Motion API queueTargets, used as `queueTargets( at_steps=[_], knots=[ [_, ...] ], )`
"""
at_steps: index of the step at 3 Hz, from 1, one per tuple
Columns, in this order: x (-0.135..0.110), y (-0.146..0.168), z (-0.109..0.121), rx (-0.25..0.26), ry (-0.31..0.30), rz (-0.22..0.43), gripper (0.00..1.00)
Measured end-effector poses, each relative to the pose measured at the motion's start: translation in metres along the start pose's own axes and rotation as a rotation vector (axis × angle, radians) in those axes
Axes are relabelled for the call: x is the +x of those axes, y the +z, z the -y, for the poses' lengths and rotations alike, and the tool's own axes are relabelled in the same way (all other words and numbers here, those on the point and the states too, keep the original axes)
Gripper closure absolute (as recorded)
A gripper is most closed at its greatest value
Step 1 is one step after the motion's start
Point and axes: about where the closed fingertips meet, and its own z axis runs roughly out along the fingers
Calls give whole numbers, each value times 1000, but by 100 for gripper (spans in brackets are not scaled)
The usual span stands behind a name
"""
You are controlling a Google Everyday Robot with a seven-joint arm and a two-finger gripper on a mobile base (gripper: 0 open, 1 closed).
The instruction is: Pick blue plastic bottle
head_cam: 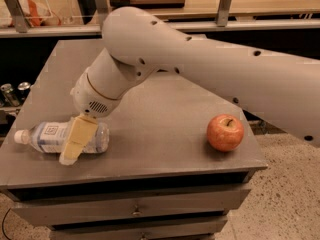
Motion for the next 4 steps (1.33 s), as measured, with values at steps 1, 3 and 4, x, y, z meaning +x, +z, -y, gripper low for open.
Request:
queueTargets(
  at_steps=[1, 3, 4],
  knots=[
    [4, 12, -2, -15, 12, 0, 16],
    [9, 16, 1, -25, 20, 0, 64],
    [11, 15, 6, -23, 18, -1, 87]
  ],
)
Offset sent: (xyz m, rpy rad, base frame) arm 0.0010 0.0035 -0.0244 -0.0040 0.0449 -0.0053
